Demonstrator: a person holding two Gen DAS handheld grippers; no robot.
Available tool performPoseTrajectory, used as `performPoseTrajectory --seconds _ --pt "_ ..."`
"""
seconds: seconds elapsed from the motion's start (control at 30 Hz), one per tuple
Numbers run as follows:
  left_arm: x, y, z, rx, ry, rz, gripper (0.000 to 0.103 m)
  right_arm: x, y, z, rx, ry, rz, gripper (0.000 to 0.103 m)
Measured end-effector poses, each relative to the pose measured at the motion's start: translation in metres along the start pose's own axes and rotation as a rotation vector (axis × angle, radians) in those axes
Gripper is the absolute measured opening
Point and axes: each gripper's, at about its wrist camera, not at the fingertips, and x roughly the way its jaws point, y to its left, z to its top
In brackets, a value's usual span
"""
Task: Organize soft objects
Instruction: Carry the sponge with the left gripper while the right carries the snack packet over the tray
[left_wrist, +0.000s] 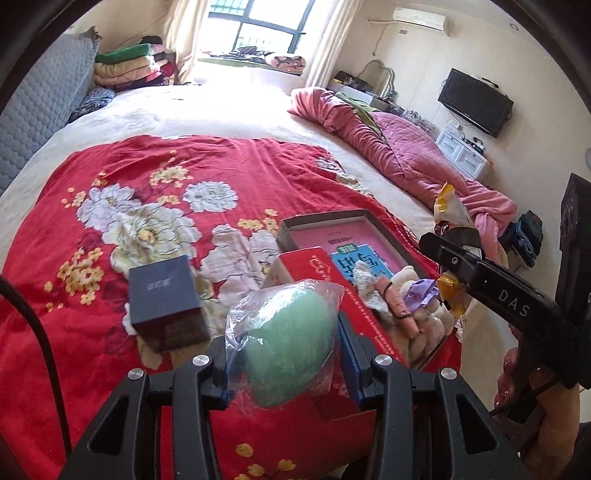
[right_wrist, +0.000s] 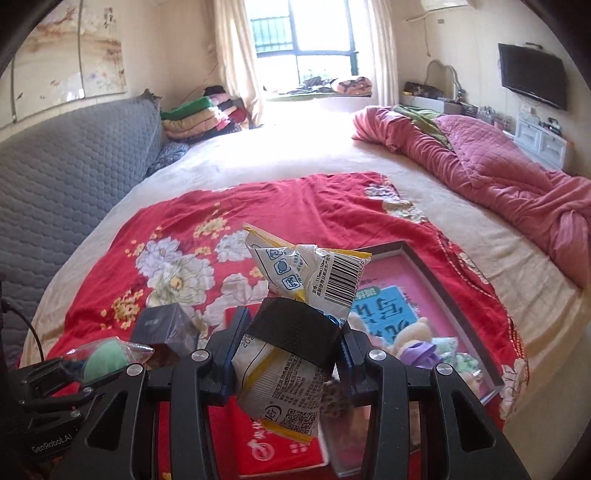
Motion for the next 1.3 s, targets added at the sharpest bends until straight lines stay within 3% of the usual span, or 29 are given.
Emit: performPoseTrajectory --seconds 0.23,0.6,0.93,1.3 --pt "0.029 -0.064 0.024 0.084 0.019 -0.055 0.045 -0.013 -0.068 0.002 0.080 -0.032 -0.065 0.044" --pt "0.094 -0.126 0.035 0.184 0.107 -0.058 0.045 -0.005 -0.121 -0.011 0.131 -0.022 -0.114 0.044" --pt "0.130 -0.139 0.026 0.213 0.162 -0.042 0.045 0.014 -0.141 -0.023 0.139 0.017 -0.133 0.044" --pt "0.153 -0.130 0.023 0.202 0.207 -0.022 0.045 0.047 -0.141 -0.031 0.116 0.083 -0.106 0.044"
